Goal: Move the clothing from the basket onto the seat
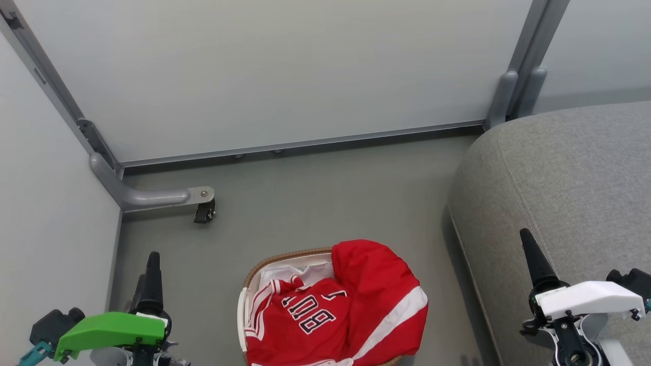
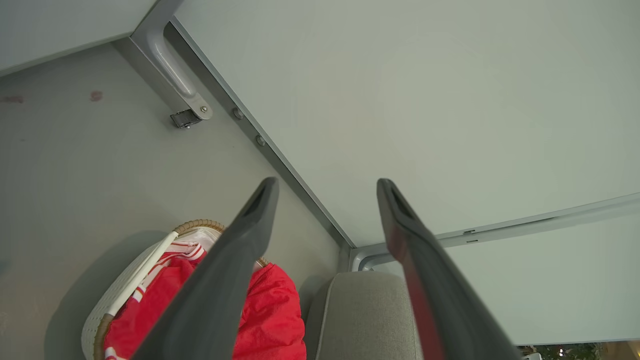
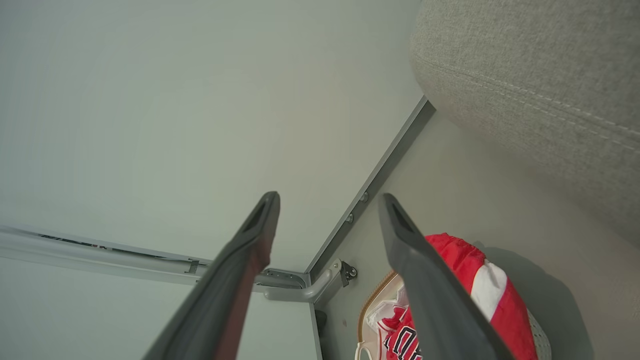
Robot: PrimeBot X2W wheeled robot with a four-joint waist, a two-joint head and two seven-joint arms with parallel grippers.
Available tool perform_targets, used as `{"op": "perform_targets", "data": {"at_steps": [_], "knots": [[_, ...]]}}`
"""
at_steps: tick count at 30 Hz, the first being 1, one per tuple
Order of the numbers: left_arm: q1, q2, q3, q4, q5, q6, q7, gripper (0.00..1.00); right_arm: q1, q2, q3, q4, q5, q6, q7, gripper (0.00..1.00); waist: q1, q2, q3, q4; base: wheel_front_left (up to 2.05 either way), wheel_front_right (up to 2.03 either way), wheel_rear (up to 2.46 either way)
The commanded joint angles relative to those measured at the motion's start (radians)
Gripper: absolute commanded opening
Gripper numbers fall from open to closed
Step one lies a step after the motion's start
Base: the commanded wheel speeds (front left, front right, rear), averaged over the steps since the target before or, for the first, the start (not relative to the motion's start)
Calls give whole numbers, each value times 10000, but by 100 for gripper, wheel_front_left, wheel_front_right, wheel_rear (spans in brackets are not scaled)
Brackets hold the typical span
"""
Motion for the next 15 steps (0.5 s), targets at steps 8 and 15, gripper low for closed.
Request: {"op": "perform_targets", "data": {"at_steps": [8,15], "knots": [[-384,244,-318,92,1925,83,-374,100,-339,-194,202,-306,-1834,3,-384,100,0,-1,-1,28,0,0,0],[-460,332,-558,239,3039,131,-617,100,-427,-217,343,-147,-2923,3,-633,100,0,-1,15,42,0,0,0]]}}
